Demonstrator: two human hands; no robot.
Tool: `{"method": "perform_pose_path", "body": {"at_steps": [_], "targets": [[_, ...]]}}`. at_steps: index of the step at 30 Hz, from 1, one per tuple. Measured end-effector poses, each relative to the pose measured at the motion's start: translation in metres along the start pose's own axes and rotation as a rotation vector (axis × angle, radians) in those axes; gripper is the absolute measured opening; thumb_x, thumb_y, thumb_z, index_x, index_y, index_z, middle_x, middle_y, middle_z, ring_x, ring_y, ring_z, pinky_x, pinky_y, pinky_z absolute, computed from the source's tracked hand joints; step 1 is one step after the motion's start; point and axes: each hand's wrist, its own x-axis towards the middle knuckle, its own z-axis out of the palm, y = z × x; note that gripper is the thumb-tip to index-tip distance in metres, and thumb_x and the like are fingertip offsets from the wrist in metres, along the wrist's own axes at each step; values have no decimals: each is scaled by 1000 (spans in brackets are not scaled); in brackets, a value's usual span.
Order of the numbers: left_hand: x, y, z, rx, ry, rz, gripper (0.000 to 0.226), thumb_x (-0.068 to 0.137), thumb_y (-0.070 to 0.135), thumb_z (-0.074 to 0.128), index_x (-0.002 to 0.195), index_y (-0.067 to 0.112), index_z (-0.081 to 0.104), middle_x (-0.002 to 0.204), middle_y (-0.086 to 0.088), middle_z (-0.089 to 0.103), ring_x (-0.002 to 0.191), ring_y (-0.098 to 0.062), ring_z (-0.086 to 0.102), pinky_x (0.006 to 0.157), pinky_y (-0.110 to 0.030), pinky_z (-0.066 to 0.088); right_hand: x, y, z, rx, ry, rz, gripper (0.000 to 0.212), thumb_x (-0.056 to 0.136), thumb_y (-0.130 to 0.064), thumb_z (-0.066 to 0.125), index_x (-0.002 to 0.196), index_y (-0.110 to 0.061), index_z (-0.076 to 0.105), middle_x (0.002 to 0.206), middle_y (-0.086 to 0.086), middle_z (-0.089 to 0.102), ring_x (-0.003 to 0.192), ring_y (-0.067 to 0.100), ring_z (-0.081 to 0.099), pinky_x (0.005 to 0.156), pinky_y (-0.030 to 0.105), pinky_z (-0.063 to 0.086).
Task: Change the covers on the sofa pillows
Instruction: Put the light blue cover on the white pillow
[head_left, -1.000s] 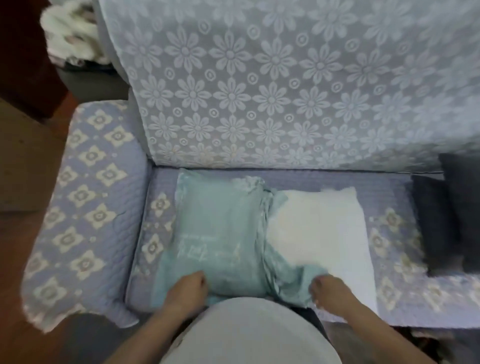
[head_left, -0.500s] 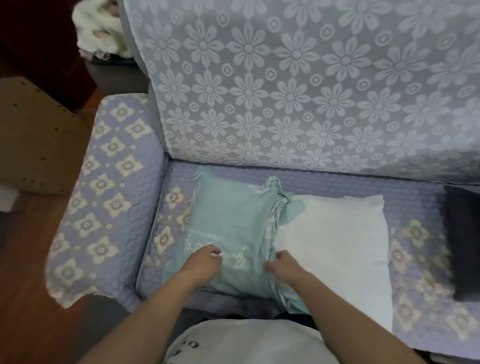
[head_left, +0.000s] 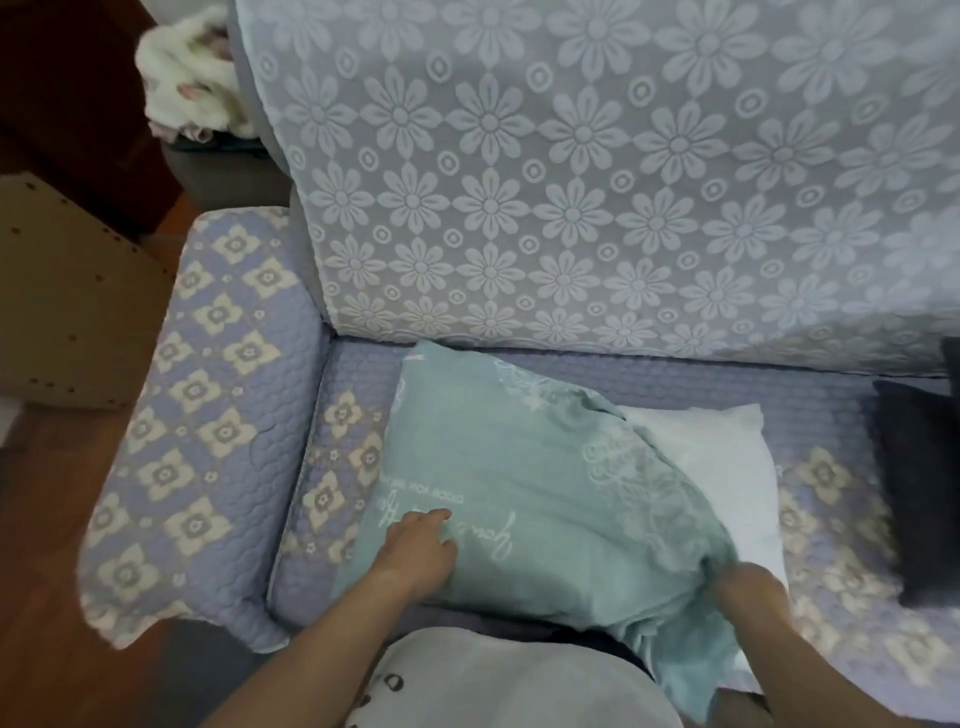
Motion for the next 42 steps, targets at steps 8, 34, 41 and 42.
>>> {"method": "perform_pose_path", "body": {"at_steps": [8, 34, 41, 42], "targets": [[-1, -21, 4, -76, -68, -66, 56, 100, 33, 50, 154, 30, 36, 158, -9, 34, 136, -31, 46, 115, -41, 38, -58, -62, 29, 564, -301, -134, 47, 87, -41, 71, 118, -10, 51, 106, 10, 62, 98, 32, 61, 85, 42, 52], [138, 86, -2, 296, 197, 216, 59, 102, 40, 43, 158, 32, 24, 163, -10, 21, 148, -31, 22, 122, -36, 21, 91, -157, -29, 678, -531, -175, 47, 86, -45, 75, 109, -5, 72, 96, 16, 77, 89, 33, 74, 83, 45, 60], [219, 127, 1, 438, 271, 262, 57, 105, 53, 24, 159, 36, 21, 166, -5, 21, 153, -27, 16, 125, -42, 13, 127, -229, -8, 146, -463, -400, 30, 89, -33, 72, 99, -5, 73, 99, 18, 76, 86, 30, 73, 79, 42, 60], [222, 128, 1, 445, 267, 263, 57, 105, 53, 23, 159, 37, 19, 167, -5, 20, 153, -27, 15, 125, -42, 12, 136, -225, -22, 151, -237, -404, 23, 94, -23, 65, 104, -4, 73, 107, 22, 73, 92, 31, 71, 81, 41, 58]]}}
